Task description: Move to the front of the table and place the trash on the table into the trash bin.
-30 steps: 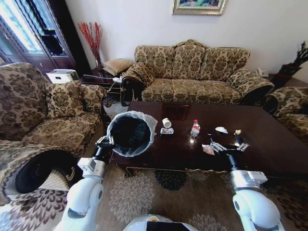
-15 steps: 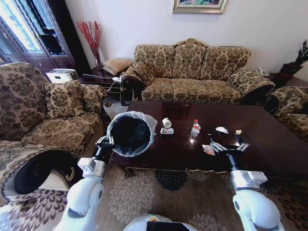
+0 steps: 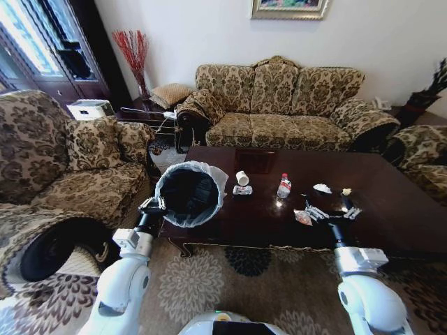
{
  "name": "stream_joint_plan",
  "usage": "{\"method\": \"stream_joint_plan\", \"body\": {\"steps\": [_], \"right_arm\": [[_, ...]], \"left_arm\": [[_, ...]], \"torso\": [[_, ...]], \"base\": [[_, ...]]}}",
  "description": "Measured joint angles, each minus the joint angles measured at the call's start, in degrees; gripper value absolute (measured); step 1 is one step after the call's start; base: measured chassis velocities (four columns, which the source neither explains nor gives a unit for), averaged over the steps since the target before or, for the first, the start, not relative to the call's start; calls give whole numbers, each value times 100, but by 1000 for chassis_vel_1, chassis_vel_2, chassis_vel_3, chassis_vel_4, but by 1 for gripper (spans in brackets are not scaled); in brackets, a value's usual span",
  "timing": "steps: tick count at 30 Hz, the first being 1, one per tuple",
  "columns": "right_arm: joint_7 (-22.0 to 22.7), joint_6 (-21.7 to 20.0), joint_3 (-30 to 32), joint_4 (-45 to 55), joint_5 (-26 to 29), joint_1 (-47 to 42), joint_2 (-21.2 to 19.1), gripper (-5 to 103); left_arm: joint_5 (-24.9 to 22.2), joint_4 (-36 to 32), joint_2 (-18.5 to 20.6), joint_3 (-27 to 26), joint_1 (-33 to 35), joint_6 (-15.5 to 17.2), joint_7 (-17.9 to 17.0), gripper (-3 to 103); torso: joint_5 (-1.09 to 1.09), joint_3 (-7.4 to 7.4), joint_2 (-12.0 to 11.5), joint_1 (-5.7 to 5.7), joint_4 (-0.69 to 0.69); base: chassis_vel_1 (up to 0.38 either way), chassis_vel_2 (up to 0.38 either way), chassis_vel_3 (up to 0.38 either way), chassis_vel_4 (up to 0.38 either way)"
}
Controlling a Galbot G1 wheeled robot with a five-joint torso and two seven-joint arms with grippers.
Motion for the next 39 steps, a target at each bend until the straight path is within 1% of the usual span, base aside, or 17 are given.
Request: {"method": "stream_joint_plan", "body": {"steps": [32, 33, 34, 35, 36, 37, 38, 39], "right_arm": [[2, 0, 0, 3, 1, -1, 0, 100], [2, -5, 0, 6, 5, -2, 0, 100], [13, -36, 1, 35, 36, -11, -5, 100], [69, -177, 2, 152, 172, -50, -30, 100], [69, -177, 2, 152, 172, -50, -30, 100], [183, -461, 4, 421, 456, -132, -91, 100], [255, -636, 5, 603, 636, -186, -132, 100], [255, -636, 5, 603, 636, -186, -132, 100]], "left_arm": [[0, 0, 0, 0, 0, 0, 0, 1], [-21, -21, 14, -11, 1, -15, 0, 1], [-35, -95, 80, -35, 3, -67, 6, 1], [44, -173, 125, -75, -2, -168, 16, 1], [44, -173, 125, -75, -2, -168, 16, 1], [104, -204, 150, -102, -4, -239, 61, 1], [102, -213, 175, -104, -4, -277, 101, 1], [102, -213, 175, -104, -4, -277, 101, 1]], "torso": [[0, 0, -1, 0, 0], [-3, 0, -1, 0, 0], [-2, 1, -1, 0, 0], [4, 0, -2, 0, 1], [4, 0, -2, 0, 1], [3, 0, -1, 0, 2], [-5, 0, -1, 0, 1], [-5, 0, -1, 0, 1]], "base": [[0, 0, 0, 0], [0, 0, 0, 0], [0, 0, 0, 0], [0, 0, 0, 0], [0, 0, 0, 0], [0, 0, 0, 0], [0, 0, 0, 0], [0, 0, 0, 0]]}}
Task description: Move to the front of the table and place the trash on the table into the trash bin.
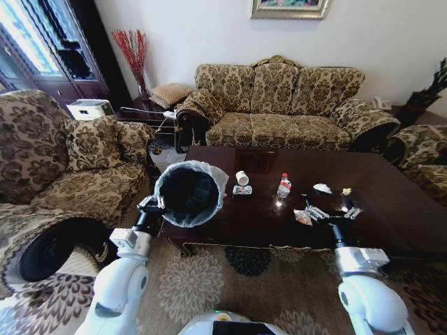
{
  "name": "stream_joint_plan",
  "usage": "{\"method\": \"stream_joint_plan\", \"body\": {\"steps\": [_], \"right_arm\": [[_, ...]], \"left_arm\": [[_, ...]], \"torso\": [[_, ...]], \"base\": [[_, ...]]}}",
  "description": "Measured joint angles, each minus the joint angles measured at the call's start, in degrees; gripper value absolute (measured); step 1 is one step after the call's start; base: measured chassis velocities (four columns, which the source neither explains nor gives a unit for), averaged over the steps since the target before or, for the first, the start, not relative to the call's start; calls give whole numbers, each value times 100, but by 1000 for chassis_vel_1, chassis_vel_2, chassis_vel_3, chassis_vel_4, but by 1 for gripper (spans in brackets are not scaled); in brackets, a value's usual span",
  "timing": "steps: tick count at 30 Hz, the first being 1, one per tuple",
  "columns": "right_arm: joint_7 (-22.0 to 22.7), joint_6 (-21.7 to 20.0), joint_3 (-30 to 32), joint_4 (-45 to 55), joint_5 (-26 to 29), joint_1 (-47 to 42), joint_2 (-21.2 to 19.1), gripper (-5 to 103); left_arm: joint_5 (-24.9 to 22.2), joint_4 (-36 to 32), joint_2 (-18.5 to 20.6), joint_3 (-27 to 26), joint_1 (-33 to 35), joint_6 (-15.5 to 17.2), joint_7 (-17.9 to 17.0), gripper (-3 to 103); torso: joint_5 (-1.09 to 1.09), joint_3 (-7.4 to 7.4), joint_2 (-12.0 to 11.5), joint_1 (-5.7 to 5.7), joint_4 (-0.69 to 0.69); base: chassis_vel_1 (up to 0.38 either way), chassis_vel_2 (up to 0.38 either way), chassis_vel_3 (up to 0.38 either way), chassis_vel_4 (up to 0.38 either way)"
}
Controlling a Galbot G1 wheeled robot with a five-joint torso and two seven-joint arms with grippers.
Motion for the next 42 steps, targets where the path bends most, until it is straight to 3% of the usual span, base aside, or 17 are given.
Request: {"method": "stream_joint_plan", "body": {"steps": [3, 11, 17, 34, 42], "right_arm": [[157, -313, 12, 338, 299, -75, -16, 100], [192, -339, -66, 375, 240, -160, 131, 100], [233, -400, -89, 431, 169, -312, 260, 100], [243, -298, -9, 471, 132, -480, 329, 100], [172, -179, 35, 317, 215, -479, 339, 100]], "left_arm": [[-81, -50, 49, -27, -27, 14, 13, 1], [35, 151, 27, -128, -44, -55, -10, 1], [-172, 445, 210, -161, -246, -124, -28, 1], [-256, 332, 216, -148, -197, -163, -100, 1], [-64, 351, -22, 3, -148, -95, -129, 1]], "torso": [[5, 0, 0, -1, 1], [5, 1, 0, 0, 0], [4, 0, 0, 0, -1], [5, 0, 1, -1, 0], [5, 0, 1, 0, -1]], "base": [[0, 0, 0, 0], [0, 0, 0, 0], [0, 0, 0, 0], [-9, 8, 9, -6], [-107, 106, 108, -118]]}}
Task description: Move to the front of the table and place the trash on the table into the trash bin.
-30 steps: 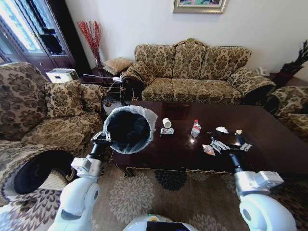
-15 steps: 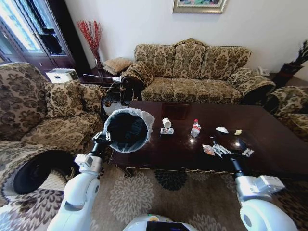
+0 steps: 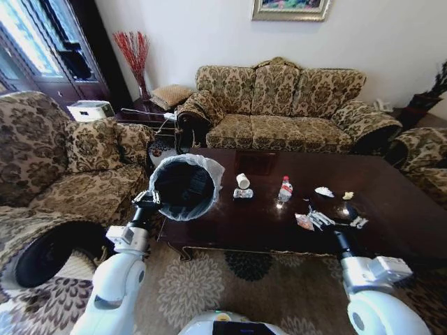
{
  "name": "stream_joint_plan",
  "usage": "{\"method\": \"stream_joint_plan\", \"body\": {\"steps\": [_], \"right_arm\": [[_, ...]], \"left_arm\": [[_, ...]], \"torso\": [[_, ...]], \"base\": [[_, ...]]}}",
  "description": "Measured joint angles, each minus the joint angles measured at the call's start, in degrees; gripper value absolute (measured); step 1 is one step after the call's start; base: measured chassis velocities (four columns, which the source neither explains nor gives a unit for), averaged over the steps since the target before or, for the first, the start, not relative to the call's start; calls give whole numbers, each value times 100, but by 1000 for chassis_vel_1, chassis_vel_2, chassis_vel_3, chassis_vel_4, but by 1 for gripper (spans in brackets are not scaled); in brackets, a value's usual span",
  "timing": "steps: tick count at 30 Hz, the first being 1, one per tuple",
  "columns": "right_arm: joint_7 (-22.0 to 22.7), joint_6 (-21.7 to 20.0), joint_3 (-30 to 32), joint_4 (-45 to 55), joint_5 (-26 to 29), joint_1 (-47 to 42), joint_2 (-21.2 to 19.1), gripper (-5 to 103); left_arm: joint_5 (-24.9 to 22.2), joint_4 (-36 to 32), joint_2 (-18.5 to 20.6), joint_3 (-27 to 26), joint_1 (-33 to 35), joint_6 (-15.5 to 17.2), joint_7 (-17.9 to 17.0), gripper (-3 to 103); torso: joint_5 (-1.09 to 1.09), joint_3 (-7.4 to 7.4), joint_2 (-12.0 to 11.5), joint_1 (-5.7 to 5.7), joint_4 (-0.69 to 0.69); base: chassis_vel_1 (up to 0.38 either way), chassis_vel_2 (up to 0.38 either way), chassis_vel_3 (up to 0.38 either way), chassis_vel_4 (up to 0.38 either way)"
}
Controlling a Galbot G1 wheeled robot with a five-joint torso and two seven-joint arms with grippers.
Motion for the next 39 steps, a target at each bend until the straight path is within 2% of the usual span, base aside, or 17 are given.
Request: {"method": "stream_joint_plan", "body": {"steps": [13, 20, 22, 25, 27, 31, 33, 35, 36, 37, 39], "right_arm": [[-221, 32, -158, -553, 62, 381, -412, 100], [-575, 189, -538, -1706, 97, 1071, -556, 100], [-612, 358, -953, -2403, -13, 1607, -601, 100], [-595, 495, -1217, -2770, -78, 1931, -591, 100], [-509, 618, -1541, -3174, -111, 2324, -565, 100], [-438, 661, -1999, -3640, -103, 2785, -584, 100], [-375, 668, -2400, -4050, -99, 3126, -558, 100], [-348, 675, -2532, -4189, -97, 3227, -525, 100], [-325, 679, -2639, -4315, -98, 3312, -483, 100], [-242, 683, -2860, -4600, -120, 3529, -358, 100], [-149, 682, -3008, -4810, -125, 3698, -259, 100]], "left_arm": [[61, -59, 6, -74, -11, 39, -45, 1], [140, 43, -14, 12, -93, 112, -74, 1], [139, 122, 11, -51, -114, 114, -115, 1], [107, 168, 38, -52, -129, 127, -147, 1], [38, 236, 107, 45, -200, 180, -154, 1], [19, 275, 136, 66, -201, 189, -140, 1], [18, 313, 146, 44, -174, 187, -131, 1], [18, 334, 157, 43, -176, 183, -131, 1], [18, 353, 168, 45, -183, 179, -129, 1], [14, 401, 197, 59, -202, 173, -108, 1], [5, 416, 207, 60, -198, 170, -94, 1]], "torso": [[0, 1, 0, 2, 1], [0, -1, 0, -2, 0], [2, -1, 0, -3, 2], [1, 0, -1, -1, 5], [-1, 1, -2, 1, 0], [-2, 0, -1, 1, -3], [-1, 0, -1, 0, 4], [0, 0, -1, 0, 4], [0, 1, -1, 0, 5], [-2, 1, -2, 0, -2], [-2, 1, -2, 0, -1]], "base": [[-102, 112, 116, -113], [-5, 3, 7, -2], [0, 0, 0, 0], [0, 0, 0, 0], [0, 0, 0, 0], [0, 0, 0, 0], [0, 0, 0, 0], [0, 0, 0, 0], [0, 0, 0, 0], [0, 0, 0, 0], [0, 0, 0, 0]]}}
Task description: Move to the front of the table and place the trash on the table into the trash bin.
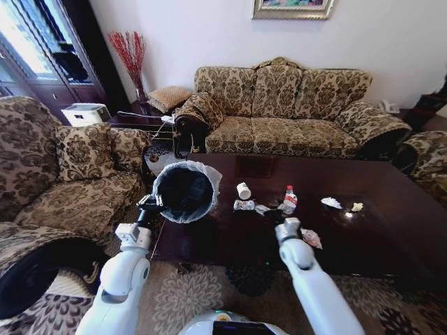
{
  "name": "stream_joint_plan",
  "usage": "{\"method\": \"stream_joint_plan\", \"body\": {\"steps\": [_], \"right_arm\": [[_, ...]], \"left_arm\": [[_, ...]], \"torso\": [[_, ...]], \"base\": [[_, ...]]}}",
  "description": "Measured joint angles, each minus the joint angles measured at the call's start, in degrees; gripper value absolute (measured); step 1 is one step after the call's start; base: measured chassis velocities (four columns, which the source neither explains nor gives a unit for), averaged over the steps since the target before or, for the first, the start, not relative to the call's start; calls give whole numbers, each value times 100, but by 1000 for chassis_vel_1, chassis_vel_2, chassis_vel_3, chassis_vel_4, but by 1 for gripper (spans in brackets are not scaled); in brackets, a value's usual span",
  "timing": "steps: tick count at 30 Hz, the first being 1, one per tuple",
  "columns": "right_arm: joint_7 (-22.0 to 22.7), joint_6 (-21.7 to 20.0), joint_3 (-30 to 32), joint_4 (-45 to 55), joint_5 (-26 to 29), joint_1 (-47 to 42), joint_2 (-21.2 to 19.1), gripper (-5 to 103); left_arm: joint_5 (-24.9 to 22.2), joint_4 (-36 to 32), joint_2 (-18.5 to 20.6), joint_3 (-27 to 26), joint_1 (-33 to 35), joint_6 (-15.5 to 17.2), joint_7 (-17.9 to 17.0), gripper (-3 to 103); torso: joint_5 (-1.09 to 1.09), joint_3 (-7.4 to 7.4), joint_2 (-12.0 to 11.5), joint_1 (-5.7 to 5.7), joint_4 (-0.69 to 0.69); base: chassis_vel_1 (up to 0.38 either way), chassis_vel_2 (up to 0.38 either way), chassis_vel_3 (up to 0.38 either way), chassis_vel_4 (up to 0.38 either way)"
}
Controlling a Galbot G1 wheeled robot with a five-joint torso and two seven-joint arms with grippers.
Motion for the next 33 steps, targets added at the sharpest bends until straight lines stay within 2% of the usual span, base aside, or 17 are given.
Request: {"method": "stream_joint_plan", "body": {"steps": [2, 5, 19, 22, 26, 27, 28, 29, 31, 33], "right_arm": [[211, -11, -225, -430, 50, 304, 175, 100], [259, -26, -320, -646, 105, 438, 216, 100], [149, 6, -263, -1219, 520, 653, 251, 101], [76, 7, -264, -1284, 540, 697, 253, 90], [41, 7, -281, -1322, 541, 730, 254, 87], [-9, 1, -299, -1365, 550, 769, 249, 77], [-27, -4, -307, -1388, 562, 790, 248, 77], [-59, -9, -321, -1441, 577, 835, 254, 65], [-77, -10, -328, -1477, 577, 862, 267, 65], [-91, -9, -344, -1525, 578, 900, 299, 54]], "left_arm": [[-3, 24, 10, -7, 20, -17, 7, 1], [-2, 45, 7, -4, 21, -22, 24, 1], [19, 108, -30, -6, 41, -75, 78, 1], [20, 71, -30, -8, 44, -75, 81, 1], [22, 64, -34, -2, 44, -75, 82, 1], [24, 63, -41, 1, 45, -75, 85, 1], [25, 61, -45, 2, 47, -75, 85, 1], [26, 52, -48, 2, 50, -75, 88, 1], [25, 45, -48, 0, 52, -75, 91, 1], [24, 34, -47, -8, 50, -75, 94, 1]], "torso": [[2, 0, 0, 0, 4], [1, 0, 0, 0, 3], [1, -1, 0, 0, 2], [2, -1, 0, 0, 1], [2, -1, 0, 0, 2], [2, -1, 1, -1, 2], [2, -1, 1, -1, 2], [2, -1, 1, -1, 2], [2, -1, 1, -1, 2], [1, -1, 1, -1, 2]], "base": [[0, 0, 0, 0], [0, 0, 0, 0], [0, 0, 0, 0], [0, 0, 0, 0], [0, 0, 0, 0], [0, 0, 0, 0], [0, 0, 0, 0], [0, 0, 0, 0], [0, 0, 0, 0], [0, 0, 0, 0]]}}
